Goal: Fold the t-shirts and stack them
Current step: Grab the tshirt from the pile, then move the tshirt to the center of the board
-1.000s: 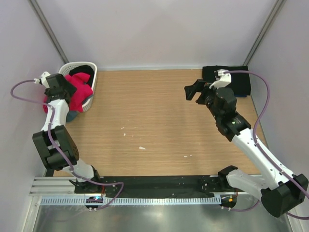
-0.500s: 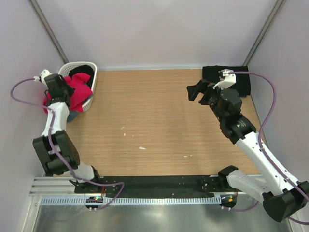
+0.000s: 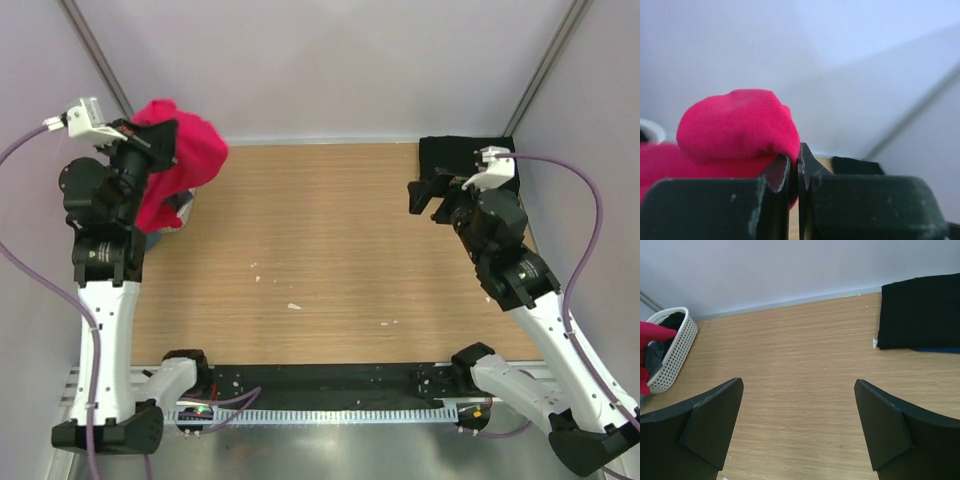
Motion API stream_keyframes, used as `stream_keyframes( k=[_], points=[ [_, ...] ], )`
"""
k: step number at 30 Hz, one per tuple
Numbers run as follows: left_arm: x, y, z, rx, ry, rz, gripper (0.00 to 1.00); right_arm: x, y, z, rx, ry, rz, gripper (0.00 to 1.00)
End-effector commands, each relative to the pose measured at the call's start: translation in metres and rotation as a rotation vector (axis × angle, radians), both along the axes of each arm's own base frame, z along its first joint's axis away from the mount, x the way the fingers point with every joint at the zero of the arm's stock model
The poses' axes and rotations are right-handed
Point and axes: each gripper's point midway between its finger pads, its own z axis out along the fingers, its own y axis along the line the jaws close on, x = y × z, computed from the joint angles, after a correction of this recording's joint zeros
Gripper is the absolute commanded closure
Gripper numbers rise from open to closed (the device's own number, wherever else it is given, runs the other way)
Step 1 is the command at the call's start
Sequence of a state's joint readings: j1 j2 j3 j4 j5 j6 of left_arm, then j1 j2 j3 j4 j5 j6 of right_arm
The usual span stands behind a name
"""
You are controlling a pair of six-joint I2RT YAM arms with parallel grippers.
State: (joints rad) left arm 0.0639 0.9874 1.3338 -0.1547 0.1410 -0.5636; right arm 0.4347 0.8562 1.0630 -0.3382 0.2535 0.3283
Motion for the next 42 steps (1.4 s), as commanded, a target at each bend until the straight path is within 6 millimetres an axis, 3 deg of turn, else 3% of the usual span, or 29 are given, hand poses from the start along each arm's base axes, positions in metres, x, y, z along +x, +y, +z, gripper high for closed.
stream_keyframes(
  k=[1, 3, 4, 6, 7, 8, 9, 10, 11, 12, 13, 14, 15, 16, 18, 19, 20, 24, 27, 30, 31, 32, 33, 34, 37, 38, 40, 41, 42],
  points=[
    [-0.054, -0.063, 0.081, 0.050, -0.181, -0.249, 1.00, -0.007, -0.023, 0.024, 0.034, -0.023, -0.118, 0.00],
    [-0.054, -0.085, 0.082, 0.030, -0.135, -0.348, 1.00, -0.014, -0.039, 0.031, 0.076, -0.030, -0.201, 0.00],
    [-0.064, -0.105, 0.083, 0.019, -0.127, -0.444, 1.00, -0.018, -0.046, 0.026, 0.080, -0.009, -0.236, 0.00],
    [-0.064, -0.124, 0.068, 0.001, -0.086, -0.499, 1.00, -0.024, -0.068, 0.027, 0.126, -0.006, -0.367, 0.00],
    [-0.068, -0.144, 0.056, -0.004, -0.059, -0.546, 1.00, -0.029, -0.076, 0.019, 0.117, 0.024, -0.409, 0.00],
    [-0.052, -0.151, 0.019, -0.006, 0.029, -0.514, 1.00, -0.032, -0.083, 0.018, 0.118, 0.032, -0.445, 0.00],
    [-0.051, -0.162, 0.002, -0.006, 0.067, -0.524, 1.00, -0.035, -0.087, 0.018, 0.134, 0.037, -0.471, 0.00],
    [-0.058, -0.194, -0.023, 0.007, 0.129, -0.599, 1.00, -0.037, -0.089, 0.013, 0.115, 0.058, -0.482, 0.01],
    [-0.052, -0.207, -0.060, 0.025, 0.212, -0.578, 1.00, -0.038, -0.089, 0.011, 0.113, 0.064, -0.480, 0.01],
    [-0.056, -0.223, -0.081, 0.052, 0.253, -0.593, 1.00, -0.038, -0.088, 0.006, 0.106, 0.077, -0.477, 0.00],
    [-0.072, -0.259, -0.107, 0.104, 0.296, -0.651, 1.00, -0.037, -0.085, 0.000, 0.103, 0.097, -0.462, 0.01],
    [-0.074, -0.270, -0.125, 0.136, 0.321, -0.630, 1.00, -0.037, -0.084, -0.004, 0.098, 0.108, -0.455, 0.01],
    [-0.086, -0.286, -0.157, 0.190, 0.363, -0.615, 1.00, -0.036, -0.080, -0.012, 0.086, 0.130, -0.440, 0.00],
    [-0.088, -0.295, -0.167, 0.190, 0.369, -0.614, 1.00, -0.036, -0.078, -0.017, 0.071, 0.143, -0.428, 0.00],
    [-0.095, -0.314, -0.214, 0.207, 0.460, -0.653, 1.00, -0.034, -0.069, -0.037, 0.043, 0.194, -0.379, 0.00],
    [-0.096, -0.321, -0.224, 0.171, 0.482, -0.671, 0.99, -0.031, -0.065, -0.045, 0.015, 0.216, -0.360, 0.00],
    [-0.096, -0.329, -0.247, 0.188, 0.526, -0.678, 0.99, -0.030, -0.054, -0.052, 0.003, 0.246, -0.298, 0.00],
    [-0.096, -0.333, -0.303, 0.240, 0.644, -0.653, 0.98, -0.024, -0.035, -0.082, -0.057, 0.358, -0.208, 0.00],
    [-0.093, -0.333, -0.327, 0.273, 0.701, -0.621, 0.96, -0.019, -0.026, -0.099, -0.063, 0.396, -0.175, 0.00],
    [-0.086, -0.307, -0.355, 0.295, 0.801, -0.449, 0.53, -0.012, 0.006, -0.108, -0.035, 0.394, -0.017, 0.00],
    [-0.089, -0.289, -0.368, 0.331, 0.846, -0.383, 0.17, -0.012, 0.031, -0.107, 0.012, 0.390, 0.107, 0.00],
    [-0.086, -0.272, -0.375, 0.337, 0.859, -0.296, 0.09, -0.011, 0.041, -0.112, 0.026, 0.405, 0.150, 0.00],
    [-0.086, -0.260, -0.377, 0.352, 0.874, -0.256, 0.05, -0.011, 0.048, -0.131, 0.032, 0.458, 0.170, 0.00],
    [-0.092, -0.242, -0.372, 0.370, 0.890, -0.219, 0.00, -0.009, 0.053, -0.137, 0.044, 0.468, 0.181, 0.00],
    [-0.097, -0.201, -0.361, 0.366, 0.891, -0.089, 0.00, -0.009, 0.068, -0.168, 0.041, 0.546, 0.227, 0.00],
    [-0.098, -0.191, -0.349, 0.326, 0.869, -0.076, 0.00, -0.013, 0.078, -0.175, 0.017, 0.565, 0.261, 0.00],
    [-0.099, -0.159, -0.361, 0.271, 0.912, 0.002, 0.00, -0.014, 0.088, -0.195, -0.065, 0.620, 0.281, 0.00],
    [-0.099, -0.148, -0.356, 0.211, 0.902, 0.009, 0.00, -0.015, 0.093, -0.202, -0.120, 0.621, 0.272, 0.00],
    [-0.101, -0.127, -0.375, 0.179, 0.958, 0.043, 0.00, -0.014, 0.099, -0.204, -0.138, 0.626, 0.280, 0.00]
  ],
)
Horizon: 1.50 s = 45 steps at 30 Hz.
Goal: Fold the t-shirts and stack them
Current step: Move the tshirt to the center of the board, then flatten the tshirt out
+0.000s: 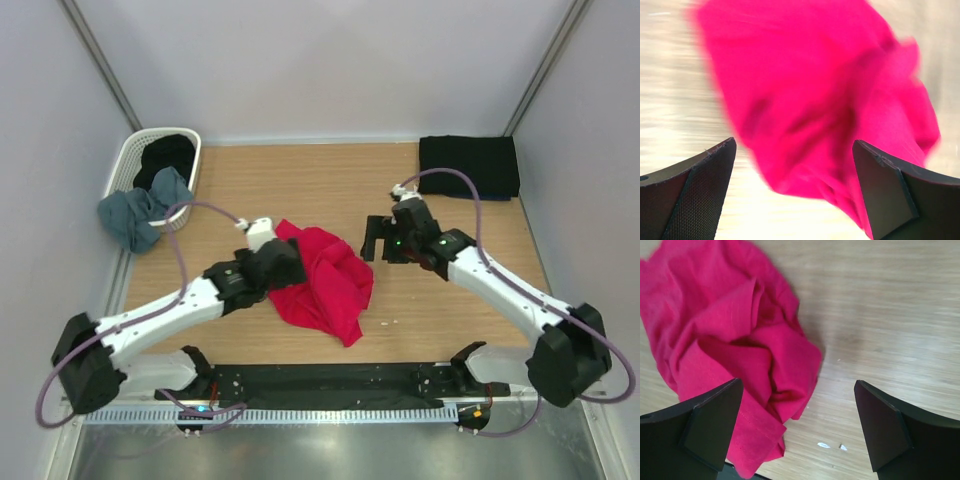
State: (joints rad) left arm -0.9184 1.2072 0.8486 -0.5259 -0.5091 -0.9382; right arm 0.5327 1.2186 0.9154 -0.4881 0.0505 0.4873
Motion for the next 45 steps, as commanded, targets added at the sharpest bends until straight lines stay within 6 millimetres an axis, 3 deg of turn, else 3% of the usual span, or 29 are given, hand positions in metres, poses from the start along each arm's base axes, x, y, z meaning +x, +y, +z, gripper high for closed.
stream_keyframes(
  k=[1, 3, 6, 9, 12, 14, 17, 20, 24, 25, 26, 28, 32, 37, 38, 42, 43, 45],
  points=[
    [0.002, 0.068, -0.016, -0.030, 0.031, 0.227, 0.00, 0.005, 0.034, -0.008, -0.043, -0.014, 0.106, 0.01],
    [0.008, 0.081, -0.008, -0.127, 0.006, 0.258, 0.00, 0.001, 0.055, -0.010, -0.028, -0.016, 0.169, 0.01],
    [0.012, 0.081, -0.005, -0.182, -0.034, 0.250, 0.00, 0.003, 0.084, -0.012, -0.006, -0.037, 0.233, 0.00],
    [0.014, 0.084, -0.017, -0.159, 0.010, 0.270, 0.00, 0.009, 0.106, -0.016, 0.012, -0.046, 0.253, 0.01],
    [0.016, 0.069, -0.021, -0.183, 0.052, 0.220, 0.00, 0.019, 0.115, -0.016, 0.025, -0.062, 0.233, 0.02],
    [0.022, 0.048, -0.018, -0.234, 0.057, 0.140, 0.00, 0.035, 0.111, -0.013, 0.002, -0.091, 0.155, 0.03],
    [0.023, 0.043, -0.026, -0.229, 0.076, 0.122, 0.00, 0.051, 0.111, -0.010, -0.009, -0.129, 0.090, 0.04],
    [0.024, 0.047, -0.033, -0.208, 0.076, 0.136, 0.00, 0.060, 0.128, -0.015, 0.043, -0.129, 0.096, 0.10],
    [0.029, 0.060, -0.037, -0.160, 0.047, 0.192, 0.00, 0.069, 0.139, -0.022, 0.032, -0.093, 0.096, 0.35],
    [0.031, 0.063, -0.038, -0.150, 0.042, 0.207, 0.00, 0.071, 0.138, -0.020, 0.023, -0.095, 0.087, 0.56],
    [0.033, 0.066, -0.040, -0.139, 0.044, 0.219, 0.00, 0.073, 0.136, -0.016, 0.008, -0.107, 0.080, 0.64],
    [0.039, 0.067, -0.039, -0.139, 0.032, 0.228, 0.00, 0.073, 0.132, -0.008, -0.008, -0.118, 0.078, 0.72],
    [0.055, 0.069, -0.048, -0.137, 0.054, 0.240, 0.00, 0.067, 0.123, 0.005, -0.039, -0.101, 0.081, 0.99],
    [0.074, 0.054, -0.055, -0.111, 0.077, 0.186, 0.00, 0.055, 0.085, 0.035, -0.086, -0.177, 0.002, 0.99],
    [0.083, 0.045, -0.045, -0.129, 0.065, 0.164, 0.00, 0.053, 0.081, 0.038, -0.087, -0.188, 0.001, 0.99],
    [0.101, 0.029, -0.039, -0.123, 0.049, 0.100, 0.00, 0.037, 0.068, 0.025, -0.116, -0.134, 0.011, 0.95],
    [0.103, 0.026, -0.046, -0.118, 0.063, 0.094, 0.01, 0.034, 0.072, 0.018, -0.107, -0.106, 0.012, 0.75],
    [0.107, 0.017, -0.052, -0.138, 0.078, 0.069, 0.04, 0.028, 0.077, 0.004, -0.074, -0.056, 0.009, 0.47]
  ],
)
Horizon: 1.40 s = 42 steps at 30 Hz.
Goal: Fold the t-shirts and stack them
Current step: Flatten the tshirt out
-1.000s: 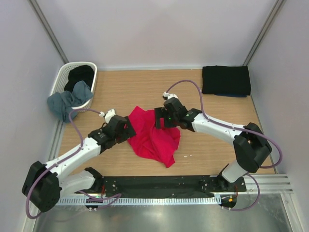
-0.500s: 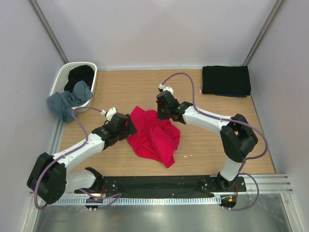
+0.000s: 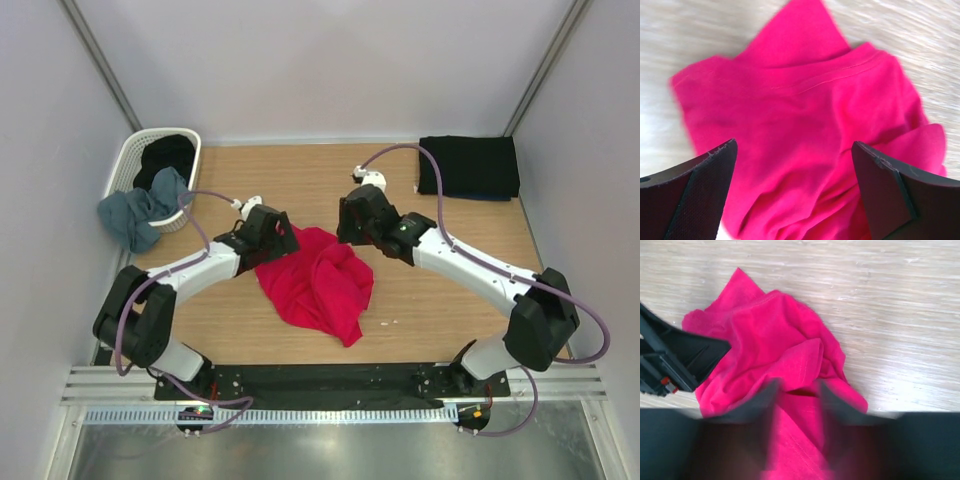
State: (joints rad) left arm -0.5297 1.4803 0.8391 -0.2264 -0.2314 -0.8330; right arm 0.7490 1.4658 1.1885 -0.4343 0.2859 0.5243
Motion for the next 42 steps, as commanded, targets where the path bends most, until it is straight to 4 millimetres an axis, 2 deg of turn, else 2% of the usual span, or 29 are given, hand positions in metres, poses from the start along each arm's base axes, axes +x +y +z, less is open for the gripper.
stream_keyframes(
  k=[1, 3, 5, 6, 7, 8, 10, 11, 12, 14, 16, 17, 18, 20, 21, 24, 28, 30, 31, 32, 34, 35, 37, 38, 39, 40, 41, 42],
  points=[
    [0.016, -0.022, 0.007, -0.055, -0.042, -0.070, 0.04, -0.012, -0.003, -0.034, -0.016, 0.090, -0.013, 0.42],
    [0.018, -0.029, 0.000, -0.075, -0.033, -0.082, 0.08, -0.014, 0.011, -0.043, 0.037, 0.114, 0.007, 0.34],
    [0.016, -0.033, -0.008, -0.077, -0.019, -0.089, 0.11, -0.012, 0.021, -0.048, 0.060, 0.129, 0.030, 0.34],
    [0.015, -0.032, -0.010, -0.068, -0.017, -0.084, 0.19, -0.009, 0.029, -0.044, 0.084, 0.115, 0.044, 0.34],
    [0.013, -0.027, -0.017, -0.048, -0.009, -0.073, 0.23, -0.008, 0.033, -0.044, 0.087, 0.113, 0.053, 0.34],
    [0.013, -0.025, -0.020, -0.036, -0.006, -0.064, 0.32, -0.004, 0.038, -0.047, 0.084, 0.108, 0.062, 0.34],
    [0.012, -0.021, -0.026, -0.021, 0.000, -0.055, 0.44, -0.001, 0.042, -0.055, 0.065, 0.118, 0.059, 0.35],
    [0.010, -0.017, -0.030, -0.006, 0.005, -0.051, 0.57, 0.001, 0.043, -0.057, 0.059, 0.119, 0.060, 0.36],
    [0.010, -0.018, -0.031, -0.009, 0.000, -0.051, 0.64, 0.003, 0.044, -0.069, 0.041, 0.136, 0.056, 0.36],
    [0.008, -0.017, -0.035, -0.012, 0.003, -0.053, 0.81, 0.003, 0.046, -0.079, 0.033, 0.150, 0.060, 0.37],
    [0.007, -0.017, -0.031, -0.024, -0.012, -0.054, 0.88, 0.001, 0.051, -0.083, 0.049, 0.164, 0.072, 0.38],
    [0.006, -0.016, -0.030, -0.024, -0.015, -0.054, 0.96, 0.000, 0.051, -0.085, 0.056, 0.168, 0.074, 0.41],
    [0.006, -0.015, -0.028, -0.018, -0.025, -0.059, 0.99, 0.001, 0.054, -0.083, 0.078, 0.161, 0.072, 0.47],
    [0.005, -0.012, -0.017, -0.013, -0.048, -0.062, 1.00, 0.000, 0.053, -0.088, 0.090, 0.163, 0.062, 0.56],
    [0.006, -0.009, -0.011, 0.002, -0.065, -0.060, 1.00, 0.001, 0.054, -0.087, 0.101, 0.157, 0.056, 0.71],
    [0.007, 0.001, 0.014, 0.027, -0.103, -0.038, 1.00, 0.003, 0.051, -0.080, 0.107, 0.141, 0.036, 0.98],
    [0.013, 0.002, 0.058, 0.023, -0.176, -0.045, 1.00, 0.013, 0.041, -0.037, 0.115, 0.019, 0.012, 0.99],
    [0.013, 0.005, 0.079, 0.031, -0.196, -0.039, 1.00, 0.019, 0.029, -0.005, 0.097, -0.061, -0.017, 0.99],
    [0.019, 0.006, 0.096, 0.035, -0.229, -0.029, 1.00, 0.021, 0.025, 0.008, 0.090, -0.086, -0.026, 0.99],
    [0.015, 0.010, 0.109, 0.040, -0.241, -0.027, 1.00, 0.024, 0.017, 0.035, 0.084, -0.135, -0.037, 0.99],
    [0.018, 0.014, 0.139, 0.042, -0.299, -0.017, 1.00, 0.024, 0.012, 0.063, 0.083, -0.184, -0.032, 0.99],
    [0.015, 0.018, 0.149, 0.048, -0.315, -0.016, 1.00, 0.025, 0.009, 0.086, 0.099, -0.224, -0.035, 0.99],
    [0.009, 0.029, 0.187, 0.042, -0.392, 0.011, 1.00, 0.023, -0.006, 0.126, 0.096, -0.323, -0.049, 0.99],
    [0.007, 0.034, 0.201, 0.054, -0.422, 0.009, 1.00, 0.023, -0.013, 0.138, 0.094, -0.354, -0.068, 0.99],
    [0.000, 0.041, 0.224, 0.044, -0.471, 0.019, 1.00, 0.020, -0.024, 0.154, 0.090, -0.396, -0.084, 0.99],
    [-0.005, 0.048, 0.232, 0.063, -0.477, 0.022, 1.00, 0.020, -0.035, 0.167, 0.076, -0.431, -0.125, 0.99],
    [-0.007, 0.056, 0.259, 0.073, -0.529, 0.045, 1.00, 0.019, -0.042, 0.173, 0.066, -0.447, -0.141, 0.99],
    [-0.012, 0.063, 0.272, 0.083, -0.549, 0.056, 1.00, 0.016, -0.049, 0.182, 0.057, -0.464, -0.157, 0.99]
  ],
)
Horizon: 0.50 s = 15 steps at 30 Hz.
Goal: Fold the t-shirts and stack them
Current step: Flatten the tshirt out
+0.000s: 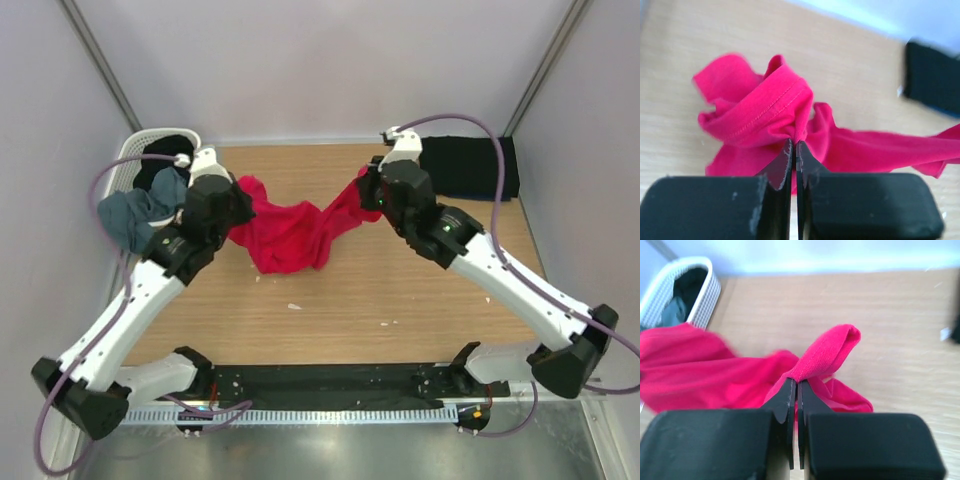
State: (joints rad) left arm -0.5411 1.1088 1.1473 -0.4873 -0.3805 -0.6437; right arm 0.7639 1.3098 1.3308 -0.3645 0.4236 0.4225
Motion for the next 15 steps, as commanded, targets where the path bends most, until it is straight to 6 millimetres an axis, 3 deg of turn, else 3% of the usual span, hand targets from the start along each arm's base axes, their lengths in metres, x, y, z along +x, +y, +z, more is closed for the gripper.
stream_keyframes(
  k=[1, 2, 4, 6, 8, 10, 15],
  points=[
    [-0.021, 0.040, 0.070, 0.057, -0.139, 0.086, 0.99, -0.002, -0.047, 0.060, -0.037, -0.142, -0.148, 0.99],
    [-0.026, 0.051, 0.091, 0.056, -0.184, 0.121, 1.00, -0.007, -0.055, 0.066, -0.043, -0.145, -0.162, 0.99],
    [-0.038, 0.071, 0.107, 0.100, -0.219, 0.165, 0.99, -0.016, -0.071, 0.092, -0.024, -0.187, -0.196, 0.99],
    [-0.048, 0.097, 0.126, 0.137, -0.247, 0.270, 1.00, -0.025, -0.084, 0.100, -0.035, -0.182, -0.216, 0.99],
    [-0.058, 0.111, 0.126, 0.176, -0.222, 0.310, 1.00, -0.036, -0.098, 0.109, -0.045, -0.179, -0.237, 0.99],
    [-0.061, 0.114, 0.128, 0.171, -0.212, 0.322, 1.00, -0.044, -0.112, 0.105, -0.064, -0.154, -0.272, 0.99],
    [-0.051, 0.092, 0.102, 0.143, -0.141, 0.251, 0.99, -0.058, -0.144, 0.076, -0.133, -0.077, -0.384, 0.99]
  ],
)
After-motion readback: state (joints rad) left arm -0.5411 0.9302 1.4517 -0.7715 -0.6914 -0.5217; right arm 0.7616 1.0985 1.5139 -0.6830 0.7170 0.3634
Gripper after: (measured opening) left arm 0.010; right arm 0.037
